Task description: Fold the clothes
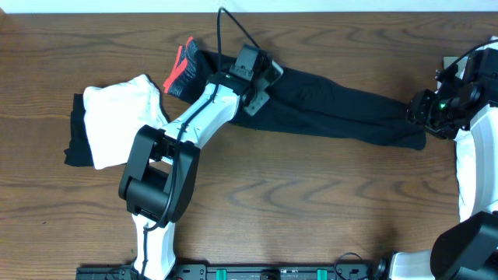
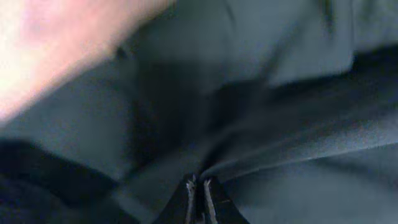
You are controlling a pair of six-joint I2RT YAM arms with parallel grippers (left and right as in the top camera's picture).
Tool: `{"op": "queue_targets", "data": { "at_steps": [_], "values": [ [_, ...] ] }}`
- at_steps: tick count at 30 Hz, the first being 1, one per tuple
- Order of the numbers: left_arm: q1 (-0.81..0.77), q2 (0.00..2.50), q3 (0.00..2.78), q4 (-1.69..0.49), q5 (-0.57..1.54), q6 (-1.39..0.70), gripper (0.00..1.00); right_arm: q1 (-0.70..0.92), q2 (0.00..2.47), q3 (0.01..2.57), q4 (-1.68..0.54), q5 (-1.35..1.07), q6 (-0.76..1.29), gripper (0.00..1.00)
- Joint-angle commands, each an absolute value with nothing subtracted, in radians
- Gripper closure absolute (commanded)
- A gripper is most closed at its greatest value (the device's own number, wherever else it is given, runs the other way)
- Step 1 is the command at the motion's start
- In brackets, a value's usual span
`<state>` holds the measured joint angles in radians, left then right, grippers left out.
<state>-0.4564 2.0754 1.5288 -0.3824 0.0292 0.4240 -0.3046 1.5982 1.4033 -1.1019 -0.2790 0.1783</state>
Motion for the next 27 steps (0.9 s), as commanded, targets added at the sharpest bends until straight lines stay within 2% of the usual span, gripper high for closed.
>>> {"op": "queue_targets", "data": {
  "at_steps": [1, 8, 10, 15, 21, 23, 24, 26, 27],
  "values": [
    [-0.457, 2.084, 1.556, -0.345, 0.007, 0.429, 0.93, -0.314, 1.599, 1.412, -1.100, -0.276, 0.186, 0.50],
    [-0.457, 2.093, 1.556, -0.201, 0.007, 0.396, 0.91, -0.313, 1.599, 1.412, -1.100, -0.278, 0.187, 0.50],
    [-0.457, 2.093, 1.556, -0.147, 0.007, 0.379, 0.83, -0.313, 1.599, 1.412, -1.100, -0.281, 0.186, 0.51],
    [-0.457, 2.093, 1.556, -0.097, 0.006, 0.339, 0.50, -0.313, 1.599, 1.412, -1.103, -0.281, 0.186, 0.50],
    [-0.454, 2.067, 1.556, -0.223, -0.079, 0.311, 0.38, -0.302, 1.599, 1.411, -1.127, -0.352, 0.134, 0.51],
    [-0.456, 2.043, 1.556, -0.305, -0.078, 0.279, 0.23, -0.280, 1.599, 1.409, -1.131, -0.437, 0.055, 0.51],
    [-0.458, 2.034, 1.556, -0.347, -0.078, 0.266, 0.13, -0.264, 1.599, 1.406, -1.129, -0.472, 0.025, 0.52],
    [-0.458, 2.020, 1.556, -0.431, -0.079, 0.263, 0.13, -0.216, 1.601, 1.399, -1.112, -0.487, -0.003, 0.55],
    [-0.458, 2.016, 1.556, -0.477, -0.080, 0.262, 0.16, -0.186, 1.602, 1.394, -1.095, -0.478, -0.006, 0.63]
  ]
}}
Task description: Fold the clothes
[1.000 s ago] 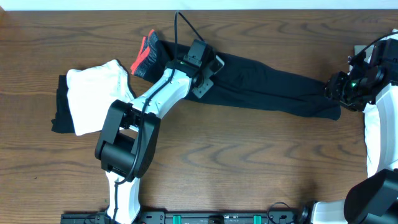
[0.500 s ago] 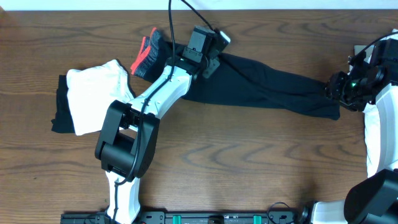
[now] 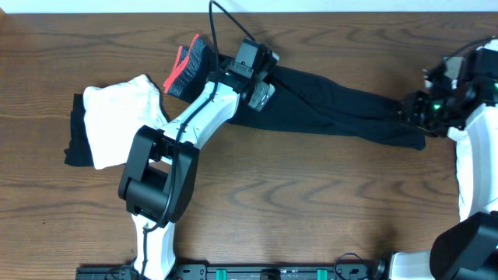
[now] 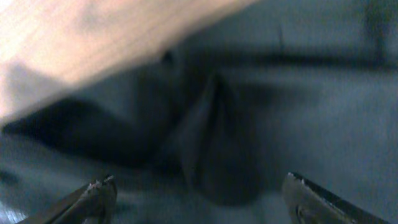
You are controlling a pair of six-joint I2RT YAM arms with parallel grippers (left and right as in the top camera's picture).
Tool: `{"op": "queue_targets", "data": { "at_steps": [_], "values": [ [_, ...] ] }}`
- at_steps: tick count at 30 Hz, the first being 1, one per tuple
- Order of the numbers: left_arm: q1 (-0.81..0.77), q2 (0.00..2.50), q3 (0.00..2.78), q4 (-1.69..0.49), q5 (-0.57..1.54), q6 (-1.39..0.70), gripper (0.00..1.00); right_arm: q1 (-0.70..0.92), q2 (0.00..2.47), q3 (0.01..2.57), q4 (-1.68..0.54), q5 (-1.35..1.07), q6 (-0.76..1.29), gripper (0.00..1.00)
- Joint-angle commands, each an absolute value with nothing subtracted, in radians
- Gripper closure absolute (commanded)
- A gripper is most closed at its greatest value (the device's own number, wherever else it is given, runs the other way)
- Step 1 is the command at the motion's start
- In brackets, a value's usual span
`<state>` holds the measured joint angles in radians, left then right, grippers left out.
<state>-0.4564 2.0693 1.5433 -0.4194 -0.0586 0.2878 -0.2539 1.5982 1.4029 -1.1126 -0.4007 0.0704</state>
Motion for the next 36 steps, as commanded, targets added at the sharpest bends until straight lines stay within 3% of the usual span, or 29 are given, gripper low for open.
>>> {"op": "queue_targets", "data": {
  "at_steps": [1, 4, 6, 7, 8, 9, 15, 18, 23, 26, 29, 36],
  "values": [
    [-0.455, 2.012, 1.556, -0.516, -0.080, 0.248, 0.25, -0.157, 1.607, 1.389, -1.076, -0.476, -0.006, 0.69],
    [-0.436, 2.010, 1.556, -0.618, -0.080, 0.160, 0.45, -0.035, 1.634, 1.366, -0.983, -0.474, -0.017, 0.86],
    [-0.412, 2.006, 1.556, -0.664, -0.080, 0.091, 0.55, 0.049, 1.668, 1.347, -0.908, -0.454, -0.020, 0.86],
    [-0.397, 2.002, 1.556, -0.680, -0.080, 0.054, 0.57, 0.086, 1.692, 1.342, -0.876, -0.424, -0.020, 0.77],
    [-0.384, 1.998, 1.556, -0.695, -0.080, 0.020, 0.56, 0.118, 1.721, 1.341, -0.849, -0.382, -0.020, 0.60],
    [-0.367, 1.991, 1.556, -0.715, -0.078, -0.018, 0.57, 0.147, 1.752, 1.341, -0.824, -0.332, -0.020, 0.59],
    [-0.297, 1.944, 1.556, -0.798, -0.026, -0.032, 0.56, 0.237, 1.913, 1.341, -0.712, -0.073, -0.093, 0.68],
    [-0.279, 1.919, 1.556, -0.823, -0.027, -0.031, 0.55, 0.249, 1.962, 1.341, -0.682, 0.028, -0.128, 0.61],
    [-0.270, 1.905, 1.556, -0.826, -0.027, -0.031, 0.55, 0.247, 1.982, 1.341, -0.624, 0.064, -0.189, 0.61],
    [-0.270, 1.905, 1.556, -0.825, -0.027, -0.031, 0.55, 0.247, 1.982, 1.341, -0.600, 0.064, -0.189, 0.69],
    [-0.270, 1.905, 1.556, -0.825, -0.027, -0.031, 0.55, 0.232, 1.982, 1.341, -0.576, 0.073, -0.188, 0.83],
    [-0.270, 1.905, 1.556, -0.826, -0.027, -0.031, 0.55, 0.133, 1.982, 1.341, -0.459, 0.130, -0.139, 0.90]
  ]
}}
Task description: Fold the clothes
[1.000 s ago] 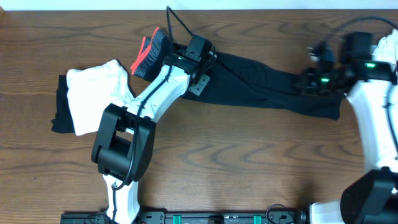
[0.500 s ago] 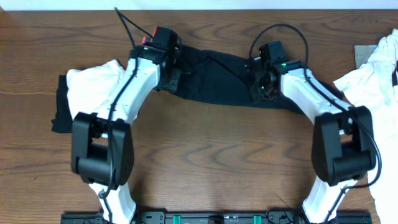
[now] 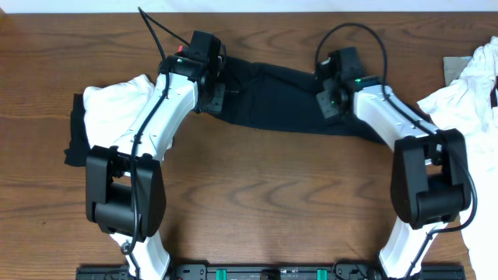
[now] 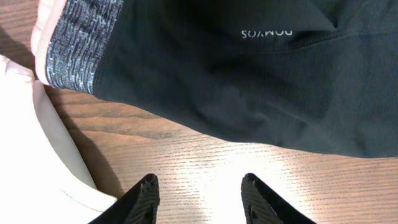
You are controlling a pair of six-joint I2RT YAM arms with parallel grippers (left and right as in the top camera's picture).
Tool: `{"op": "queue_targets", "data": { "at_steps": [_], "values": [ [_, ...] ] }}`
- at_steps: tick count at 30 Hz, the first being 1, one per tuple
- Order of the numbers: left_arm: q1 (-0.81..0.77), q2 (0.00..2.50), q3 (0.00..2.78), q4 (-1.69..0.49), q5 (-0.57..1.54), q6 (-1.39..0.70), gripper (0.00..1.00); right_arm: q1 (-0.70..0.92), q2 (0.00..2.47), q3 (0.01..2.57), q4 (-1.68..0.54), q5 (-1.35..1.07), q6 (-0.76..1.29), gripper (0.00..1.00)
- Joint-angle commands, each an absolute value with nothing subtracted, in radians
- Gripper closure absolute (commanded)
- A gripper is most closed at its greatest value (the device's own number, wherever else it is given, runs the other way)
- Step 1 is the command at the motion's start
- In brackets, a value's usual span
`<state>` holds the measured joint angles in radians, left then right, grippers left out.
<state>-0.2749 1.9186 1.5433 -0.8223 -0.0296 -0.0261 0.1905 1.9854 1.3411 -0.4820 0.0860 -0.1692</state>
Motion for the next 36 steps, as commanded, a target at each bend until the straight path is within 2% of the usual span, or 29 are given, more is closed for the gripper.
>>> {"op": "queue_targets", "data": {
  "at_steps": [1, 3, 4, 5, 6, 9, 11, 15, 17, 22, 33, 35, 36],
  "values": [
    [-0.270, 1.905, 1.556, -0.826, -0.027, -0.031, 0.55, 0.120, 1.982, 1.341, -0.446, 0.130, -0.134, 0.90],
    [-0.270, 1.905, 1.556, -0.826, -0.027, -0.031, 0.55, 0.092, 1.982, 1.341, -0.416, 0.131, -0.134, 0.88],
    [-0.270, 1.905, 1.556, -0.826, -0.027, -0.031, 0.55, 0.078, 1.982, 1.343, -0.407, 0.129, -0.134, 0.78],
    [-0.270, 1.905, 1.556, -0.826, -0.027, -0.031, 0.55, 0.065, 1.981, 1.347, -0.407, 0.127, -0.134, 0.63],
    [-0.270, 1.905, 1.556, -0.826, -0.027, -0.031, 0.55, 0.055, 1.980, 1.353, -0.417, 0.127, -0.135, 0.57],
    [-0.270, 1.905, 1.556, -0.826, -0.027, -0.031, 0.55, 0.036, 1.967, 1.374, -0.501, 0.113, -0.135, 0.60],
    [-0.270, 1.905, 1.556, -0.827, -0.027, -0.031, 0.55, 0.030, 1.937, 1.383, -0.579, 0.020, -0.174, 0.61],
    [-0.270, 1.905, 1.556, -0.827, -0.027, -0.031, 0.54, 0.044, 1.872, 1.383, -0.692, -0.230, -0.390, 0.46],
    [-0.270, 1.905, 1.556, -0.826, -0.027, -0.031, 0.46, 0.060, 1.849, 1.383, -0.700, -0.250, -0.401, 0.41],
    [-0.270, 1.895, 1.556, -0.842, -0.027, -0.032, 0.43, 0.080, 1.878, 1.378, -0.705, -0.163, -0.399, 0.41],
    [-0.269, 1.795, 1.556, -0.840, -0.037, -0.031, 0.26, 0.080, 2.004, 1.378, -0.719, -0.154, -0.417, 0.43],
    [-0.269, 1.787, 1.556, -0.832, -0.038, -0.023, 0.24, 0.080, 2.008, 1.378, -0.717, -0.147, -0.416, 0.50],
    [-0.268, 1.784, 1.556, -0.829, -0.038, -0.022, 0.24, 0.080, 2.009, 1.378, -0.709, -0.125, -0.414, 0.60]
  ]
}}
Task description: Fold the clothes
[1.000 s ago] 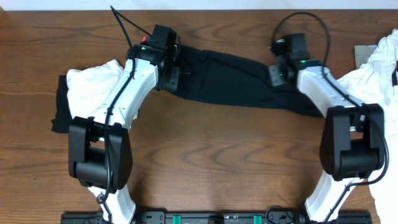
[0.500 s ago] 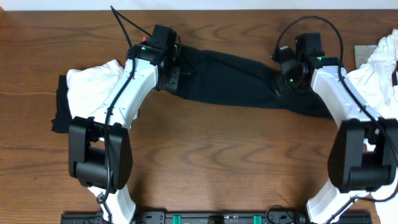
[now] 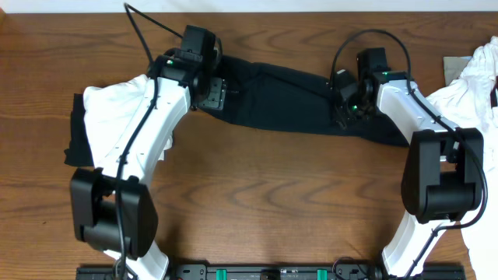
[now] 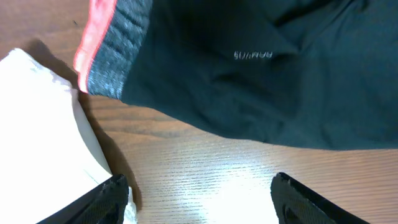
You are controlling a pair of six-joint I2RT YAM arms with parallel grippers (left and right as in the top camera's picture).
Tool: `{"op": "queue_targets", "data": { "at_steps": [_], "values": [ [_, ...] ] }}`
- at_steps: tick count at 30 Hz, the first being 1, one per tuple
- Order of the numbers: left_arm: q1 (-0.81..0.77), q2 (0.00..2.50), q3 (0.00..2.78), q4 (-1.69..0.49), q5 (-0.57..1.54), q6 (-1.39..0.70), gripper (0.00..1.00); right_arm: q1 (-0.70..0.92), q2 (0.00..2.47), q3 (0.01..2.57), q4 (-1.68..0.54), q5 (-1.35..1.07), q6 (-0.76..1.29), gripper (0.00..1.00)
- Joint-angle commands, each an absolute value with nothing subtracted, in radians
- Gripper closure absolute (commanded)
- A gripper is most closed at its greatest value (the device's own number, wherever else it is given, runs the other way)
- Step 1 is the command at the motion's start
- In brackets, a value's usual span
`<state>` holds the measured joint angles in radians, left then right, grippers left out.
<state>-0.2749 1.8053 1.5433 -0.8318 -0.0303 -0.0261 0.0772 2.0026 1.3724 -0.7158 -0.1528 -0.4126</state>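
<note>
Black pants [image 3: 272, 97] lie stretched across the far side of the table, their red and grey waistband [image 4: 109, 50] at the left end. My left gripper [image 3: 212, 92] hovers at the near edge of the waist end. In the left wrist view it [image 4: 199, 199] stands wide open over bare wood, with nothing between its fingers [image 4: 106, 199]. My right gripper [image 3: 345, 109] sits on the leg part of the pants, right of the middle. The overhead view does not show how its jaws stand.
A folded white garment [image 3: 117, 117] lies at the left on a black one [image 3: 75, 140], close to my left fingers. Loose white clothes [image 3: 467, 93] lie at the right edge, with a grey piece [image 3: 455, 66] behind them.
My left gripper's fingers stand wider apart and sit slightly further left by the waistband. My right gripper has shifted a little to the right along the legs.
My left gripper was shut on the pants near the waist while the right was at the far leg ends. Then the left was open over the cloth. Later the left was at the waistband's near edge and the right mid-pants, where both remain.
</note>
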Motion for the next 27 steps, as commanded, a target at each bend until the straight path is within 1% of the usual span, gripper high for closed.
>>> {"op": "queue_targets", "data": {
  "at_steps": [1, 2, 4, 5, 7, 9, 10, 11, 12, 13, 15, 16, 19, 24, 27],
  "values": [
    [-0.268, 1.784, 1.556, -0.825, -0.038, -0.020, 0.24, 0.080, 2.009, 1.378, -0.694, -0.077, -0.393, 0.71],
    [-0.268, 1.784, 1.556, -0.825, -0.038, -0.020, 0.24, 0.080, 2.009, 1.378, -0.673, -0.005, -0.352, 0.81],
    [-0.268, 1.784, 1.556, -0.825, -0.038, -0.020, 0.23, 0.077, 2.009, 1.378, -0.625, 0.157, -0.273, 0.97],
    [-0.268, 1.784, 1.556, -0.825, -0.038, -0.020, 0.23, 0.075, 2.009, 1.378, -0.600, 0.220, -0.258, 0.99],
    [-0.268, 1.784, 1.556, -0.825, -0.038, -0.020, 0.23, 0.071, 2.008, 1.378, -0.554, 0.263, -0.274, 0.99],
    [-0.268, 1.784, 1.556, -0.825, -0.038, -0.020, 0.23, 0.067, 2.008, 1.378, -0.519, 0.260, -0.303, 0.94],
    [-0.268, 1.784, 1.556, -0.825, -0.038, -0.020, 0.23, 0.065, 2.008, 1.378, -0.502, 0.257, -0.316, 0.87],
    [-0.268, 1.784, 1.556, -0.825, -0.038, -0.020, 0.23, 0.064, 2.008, 1.378, -0.486, 0.258, -0.316, 0.76],
    [-0.268, 1.784, 1.556, -0.825, -0.038, -0.020, 0.23, 0.064, 2.008, 1.378, -0.473, 0.258, -0.315, 0.57],
    [-0.268, 1.784, 1.556, -0.825, -0.038, -0.020, 0.23, 0.064, 2.008, 1.379, -0.465, 0.259, -0.315, 0.51],
    [-0.268, 1.784, 1.556, -0.825, -0.038, -0.020, 0.23, 0.064, 2.007, 1.385, -0.467, 0.293, -0.281, 0.43],
    [-0.268, 1.784, 1.556, -0.825, -0.038, -0.020, 0.23, 0.064, 2.006, 1.391, -0.479, 0.313, -0.237, 0.42],
    [-0.268, 1.784, 1.556, -0.825, -0.039, -0.020, 0.22, 0.047, 1.985, 1.416, -0.568, 0.274, -0.169, 0.42],
    [-0.268, 1.784, 1.556, -0.826, -0.039, -0.009, 0.23, -0.008, 1.925, 1.441, -0.779, 0.157, -0.174, 0.41],
    [-0.268, 1.784, 1.556, -0.825, -0.039, -0.009, 0.22, -0.034, 1.924, 1.439, -0.808, 0.146, -0.200, 0.40]
  ]
}}
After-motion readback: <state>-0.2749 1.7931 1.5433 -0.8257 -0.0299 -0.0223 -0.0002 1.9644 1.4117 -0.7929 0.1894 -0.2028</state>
